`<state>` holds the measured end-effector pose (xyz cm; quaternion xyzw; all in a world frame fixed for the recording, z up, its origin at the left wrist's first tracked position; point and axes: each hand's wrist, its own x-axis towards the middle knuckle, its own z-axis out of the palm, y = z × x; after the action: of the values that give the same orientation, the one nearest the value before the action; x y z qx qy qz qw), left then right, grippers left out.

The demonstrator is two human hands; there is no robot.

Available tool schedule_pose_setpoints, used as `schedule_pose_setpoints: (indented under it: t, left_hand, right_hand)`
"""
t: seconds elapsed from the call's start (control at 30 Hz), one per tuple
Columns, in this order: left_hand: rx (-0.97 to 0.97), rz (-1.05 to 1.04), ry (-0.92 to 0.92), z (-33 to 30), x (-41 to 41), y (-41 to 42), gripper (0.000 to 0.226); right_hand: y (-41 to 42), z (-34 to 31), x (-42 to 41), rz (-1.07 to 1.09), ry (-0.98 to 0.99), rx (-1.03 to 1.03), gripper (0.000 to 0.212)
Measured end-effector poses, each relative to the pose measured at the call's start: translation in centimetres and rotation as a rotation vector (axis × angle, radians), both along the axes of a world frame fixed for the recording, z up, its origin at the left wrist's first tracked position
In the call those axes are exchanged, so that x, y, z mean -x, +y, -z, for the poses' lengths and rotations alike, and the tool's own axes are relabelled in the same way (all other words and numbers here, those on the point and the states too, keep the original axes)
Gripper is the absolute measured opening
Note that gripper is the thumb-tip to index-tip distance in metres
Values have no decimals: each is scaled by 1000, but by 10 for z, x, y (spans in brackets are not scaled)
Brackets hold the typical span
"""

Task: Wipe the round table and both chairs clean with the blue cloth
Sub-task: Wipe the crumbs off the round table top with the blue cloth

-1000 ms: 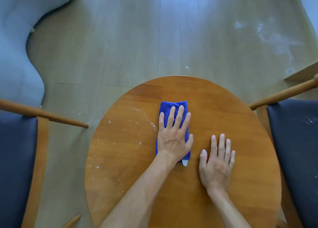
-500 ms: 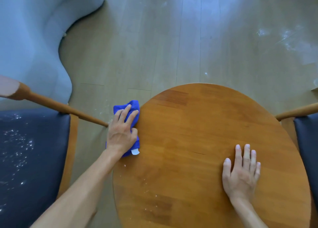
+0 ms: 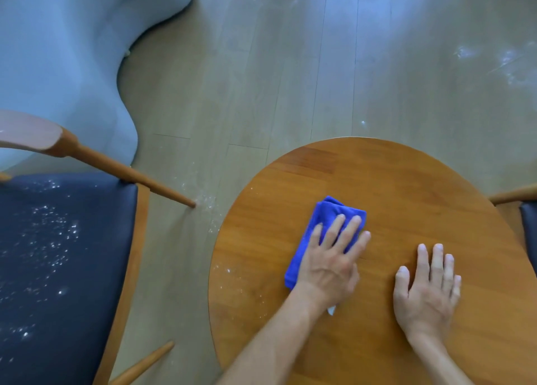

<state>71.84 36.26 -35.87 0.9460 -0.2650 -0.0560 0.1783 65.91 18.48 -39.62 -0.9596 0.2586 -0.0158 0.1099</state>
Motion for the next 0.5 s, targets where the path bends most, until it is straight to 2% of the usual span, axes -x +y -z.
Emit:
schedule_pose_setpoints:
  t: [0.1, 0.2, 0.3, 0.37, 0.43, 0.5]
  left_hand:
    - [-30, 23, -41, 6, -2, 14, 58]
    - [-66, -53, -50, 4, -11, 77, 59]
    - [-70, -247, -91, 7, -19, 156, 55]
    - [-28, -463, -20, 9, -15, 188, 55]
    - [42, -623, 21, 14, -5, 186, 55]
    - [68, -693, -12, 13, 2, 160, 53]
  right_hand:
    - [-1, -1, 0, -9, 8, -10, 70]
    - [0, -4, 0, -11, 19, -19, 71]
    - [1, -6, 0, -14, 18, -19, 71]
    - [1, -7, 1, -14, 28, -14, 70]
    - [1, -6, 1, -22, 33, -4, 69]
    - [0, -5, 1, -30, 40, -1, 68]
